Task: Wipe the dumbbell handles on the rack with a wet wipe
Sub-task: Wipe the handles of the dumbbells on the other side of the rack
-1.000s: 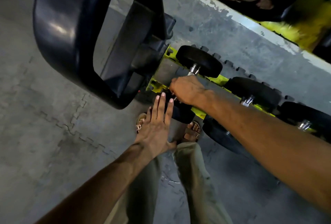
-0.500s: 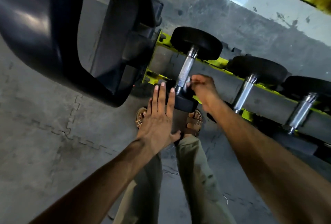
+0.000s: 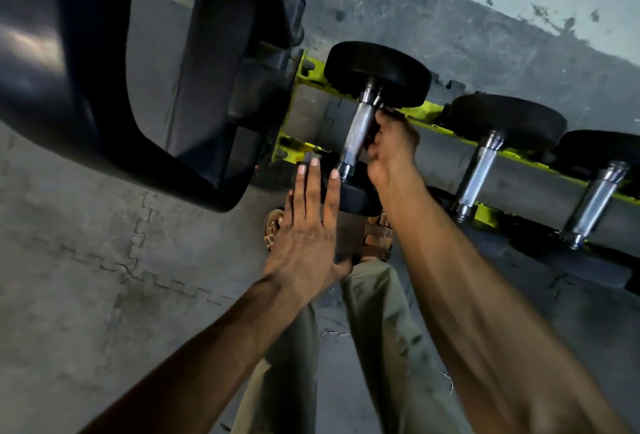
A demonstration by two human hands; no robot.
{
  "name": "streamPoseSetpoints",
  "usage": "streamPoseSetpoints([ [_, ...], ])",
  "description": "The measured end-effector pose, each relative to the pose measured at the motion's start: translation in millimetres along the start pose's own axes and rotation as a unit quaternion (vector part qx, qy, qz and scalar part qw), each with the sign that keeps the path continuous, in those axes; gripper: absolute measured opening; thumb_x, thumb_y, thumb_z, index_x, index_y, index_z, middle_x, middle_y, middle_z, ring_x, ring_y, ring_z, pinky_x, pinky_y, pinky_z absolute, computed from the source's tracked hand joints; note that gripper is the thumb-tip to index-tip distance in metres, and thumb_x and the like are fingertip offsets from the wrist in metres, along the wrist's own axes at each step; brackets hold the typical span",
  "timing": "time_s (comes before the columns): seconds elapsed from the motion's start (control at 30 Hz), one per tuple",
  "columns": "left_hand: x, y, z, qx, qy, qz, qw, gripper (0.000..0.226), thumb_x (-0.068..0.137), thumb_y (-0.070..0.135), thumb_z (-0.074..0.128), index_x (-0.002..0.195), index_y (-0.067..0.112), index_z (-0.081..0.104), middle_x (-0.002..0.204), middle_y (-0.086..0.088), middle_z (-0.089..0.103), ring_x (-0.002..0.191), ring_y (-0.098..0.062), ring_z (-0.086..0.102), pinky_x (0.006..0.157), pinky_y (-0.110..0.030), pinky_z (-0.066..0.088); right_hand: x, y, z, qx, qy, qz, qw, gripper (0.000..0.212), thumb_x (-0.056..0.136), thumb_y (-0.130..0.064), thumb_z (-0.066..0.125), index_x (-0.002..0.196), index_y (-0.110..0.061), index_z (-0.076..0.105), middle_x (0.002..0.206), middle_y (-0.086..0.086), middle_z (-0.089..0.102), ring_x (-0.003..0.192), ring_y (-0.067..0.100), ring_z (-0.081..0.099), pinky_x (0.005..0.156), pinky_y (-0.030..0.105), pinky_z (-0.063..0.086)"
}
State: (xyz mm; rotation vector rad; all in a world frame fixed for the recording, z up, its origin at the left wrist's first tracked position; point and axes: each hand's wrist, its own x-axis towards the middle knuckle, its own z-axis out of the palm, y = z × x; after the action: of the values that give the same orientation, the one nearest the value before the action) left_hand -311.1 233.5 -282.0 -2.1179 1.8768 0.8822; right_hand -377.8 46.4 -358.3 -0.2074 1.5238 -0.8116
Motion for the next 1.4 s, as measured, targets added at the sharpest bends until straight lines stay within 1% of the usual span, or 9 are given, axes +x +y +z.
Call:
streamPoseSetpoints([
  [0.1, -1, 1, 0, -0.006, -0.011, -0.005, 1.000, 0.147, 0.076, 0.073, 0.071, 0.158, 0.005, -0.030, 0.165, -0.026, -0.034, 0.157, -0.043, -0.023, 0.129, -0.055, 0.015, -7, 5, -25, -0.194, -0.003, -0.253, 0.948, 0.011, 0.082, -0.014, 0.072, 0.080, -0.024, 0.068, 0.086, 0.008, 0.070, 0.075, 0.019, 0.064, 0.072, 0.036, 0.054],
  [0.27, 0, 0, -2, 0.001, -0.010, -0.005, 1.000, 0.146, 0.077, 0.074, 0.069, 0.157, 0.004, -0.032, 0.164, -0.027, -0.035, 0.156, -0.043, -0.024, 0.129, -0.055, 0.015, -6, -19, -44, -0.595, -0.186, -0.543, 0.563, 0.023, 0.098, -0.020, 0.057, 0.119, -0.018, 0.067, 0.121, 0.004, 0.057, 0.104, 0.025, 0.059, 0.074, 0.037, 0.053],
  [0.43, 1, 0, 1, 0.011, -0.020, -0.011, 1.000, 0.149, 0.077, 0.072, 0.072, 0.155, 0.005, -0.035, 0.162, -0.025, -0.039, 0.156, -0.043, -0.025, 0.129, -0.056, 0.016, 3, -29, -55, -0.658, -0.237, -0.539, 0.469, 0.058, 0.090, 0.002, 0.053, 0.143, -0.021, 0.054, 0.153, -0.006, 0.045, 0.127, 0.023, 0.056, 0.092, 0.038, 0.057],
  [0.57, 0, 3, -2, 0.021, -0.023, -0.019, 0.999, 0.149, 0.076, 0.072, 0.073, 0.155, 0.005, -0.035, 0.163, -0.025, -0.037, 0.157, -0.043, -0.022, 0.129, -0.056, 0.017, -4, -49, -31, -0.742, -0.335, -0.512, 0.273, 0.049, 0.085, -0.003, 0.059, 0.128, -0.024, 0.063, 0.136, -0.004, 0.060, 0.091, 0.029, 0.072, 0.059, 0.037, 0.058],
  [0.67, 2, 4, -4, 0.041, -0.026, -0.028, 0.998, 0.151, 0.076, 0.073, 0.072, 0.154, 0.005, -0.038, 0.163, -0.026, -0.037, 0.157, -0.043, -0.021, 0.129, -0.055, 0.016, -11, -65, -8, -0.801, -0.225, -0.485, 0.271, 0.043, 0.087, -0.002, 0.057, 0.125, -0.023, 0.062, 0.120, 0.000, 0.067, 0.086, 0.032, 0.072, 0.055, 0.035, 0.049],
  [0.87, -4, 12, -7, 0.037, -0.017, -0.043, 0.998, 0.140, 0.080, 0.066, 0.070, 0.159, 0.002, -0.026, 0.165, -0.027, -0.032, 0.159, -0.041, -0.016, 0.129, -0.054, 0.017, -62, -42, 30, -0.861, -0.376, -0.270, 0.212, 0.022, 0.100, -0.017, 0.048, 0.109, -0.013, 0.068, 0.096, 0.007, 0.069, 0.087, 0.026, 0.069, 0.065, 0.030, 0.043],
  [1.0, -12, 17, -5, 0.046, -0.005, -0.053, 0.998, 0.134, 0.086, 0.064, 0.067, 0.158, 0.002, -0.028, 0.165, -0.026, -0.034, 0.159, -0.040, -0.014, 0.129, -0.053, 0.019, -54, -41, 55, -0.868, -0.369, -0.124, 0.307, 0.020, 0.099, -0.003, 0.046, 0.097, -0.002, 0.066, 0.071, 0.010, 0.064, 0.048, 0.019, 0.062, 0.038, 0.026, 0.050],
  [1.23, -14, 22, -2, 0.032, -0.014, -0.061, 0.998, 0.135, 0.085, 0.062, 0.068, 0.158, 0.001, -0.029, 0.164, -0.028, -0.034, 0.158, -0.042, -0.019, 0.129, -0.054, 0.018, -41, -47, 0, -0.790, -0.395, -0.330, 0.334, 0.025, 0.086, -0.014, 0.057, 0.101, -0.028, 0.072, 0.109, 0.003, 0.064, 0.100, 0.030, 0.065, 0.077, 0.045, 0.058],
  [1.4, -11, 25, -2, 0.026, -0.010, -0.066, 0.997, 0.134, 0.086, 0.062, 0.067, 0.157, 0.000, -0.029, 0.164, -0.028, -0.034, 0.158, -0.043, -0.018, 0.128, -0.054, 0.020, -48, -32, -36, -0.755, -0.279, -0.354, 0.477, 0.016, 0.085, -0.015, 0.057, 0.098, -0.022, 0.063, 0.099, 0.008, 0.069, 0.091, 0.036, 0.067, 0.071, 0.039, 0.054],
])
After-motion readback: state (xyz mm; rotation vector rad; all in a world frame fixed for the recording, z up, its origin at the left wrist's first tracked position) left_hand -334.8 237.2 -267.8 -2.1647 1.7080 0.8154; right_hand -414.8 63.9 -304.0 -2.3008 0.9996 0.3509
